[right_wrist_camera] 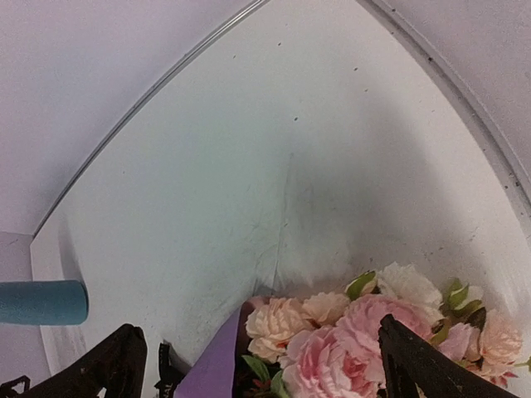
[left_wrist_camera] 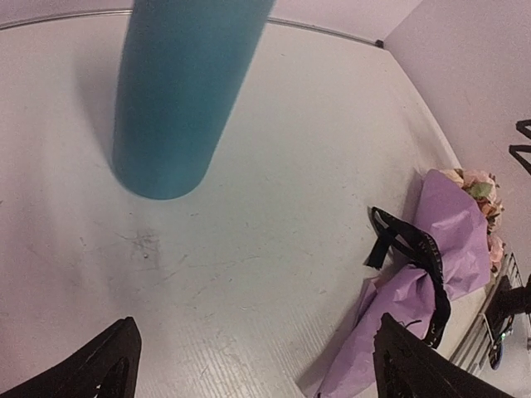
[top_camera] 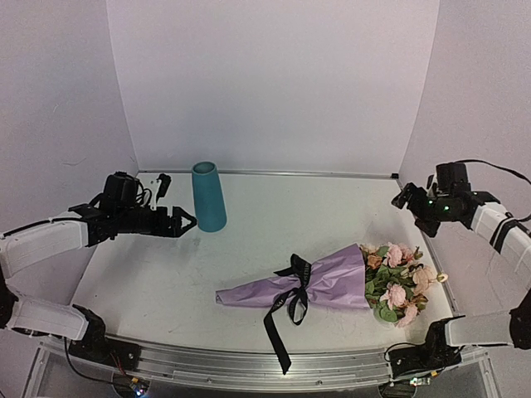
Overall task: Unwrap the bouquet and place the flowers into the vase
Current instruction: Adjust the fake flower at the center of the board.
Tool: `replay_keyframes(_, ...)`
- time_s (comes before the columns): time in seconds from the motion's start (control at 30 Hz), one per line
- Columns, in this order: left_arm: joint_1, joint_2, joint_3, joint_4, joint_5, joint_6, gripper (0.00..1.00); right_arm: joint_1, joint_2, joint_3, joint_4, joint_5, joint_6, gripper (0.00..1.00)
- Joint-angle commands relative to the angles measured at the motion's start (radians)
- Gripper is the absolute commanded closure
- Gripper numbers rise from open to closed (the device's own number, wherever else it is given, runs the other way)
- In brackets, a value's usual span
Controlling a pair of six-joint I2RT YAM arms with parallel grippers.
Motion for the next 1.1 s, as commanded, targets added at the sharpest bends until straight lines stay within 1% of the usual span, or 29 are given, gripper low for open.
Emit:
replay_keyframes(0.0,-0.072,0.033,0.073,0.02,0.049,0.038,0.01,0.147,0.035,0.081,-0.108,0.086,0.104,0.02)
replay_keyframes(0.17,-0.183,0.108,0.114,0.034,0.032,0.063,0.02,0.267,0.046,0.099,-0.171,0.121,0.252,0.02)
replay_keyframes(0.27,-0.24,0.159,0.137,0.046,0.015,0.079,0.03,0.307,0.039,0.094,-0.225,0.126,0.336,0.02)
replay_keyframes(0.43,-0.299,0.223,0.154,0.089,0.002,0.087,0.03,0.314,-0.057,0.032,-0.26,0.124,0.422,0.02)
replay_keyframes(0.6,-0.339,0.279,0.169,0.119,-0.005,0.087,0.04,0.314,-0.178,-0.023,-0.381,0.192,0.527,0.04)
replay_keyframes(0.73,-0.357,0.314,0.185,0.137,-0.003,0.089,0.04,0.314,-0.259,-0.112,-0.401,0.205,0.571,0.05)
replay_keyframes(0.83,-0.366,0.336,0.195,0.15,0.003,0.084,0.04,0.313,-0.295,-0.158,-0.408,0.216,0.591,0.07)
replay_keyframes(0.9,-0.372,0.348,0.201,0.155,0.007,0.084,0.04,0.312,-0.307,-0.177,-0.422,0.229,0.604,0.07)
replay_keyframes(1.0,-0.378,0.367,0.209,0.161,0.011,0.086,0.04,0.312,-0.33,-0.198,-0.468,0.276,0.634,0.08)
replay_keyframes(1.07,-0.382,0.377,0.212,0.163,0.014,0.086,0.04,0.311,-0.35,-0.203,-0.505,0.316,0.654,0.1)
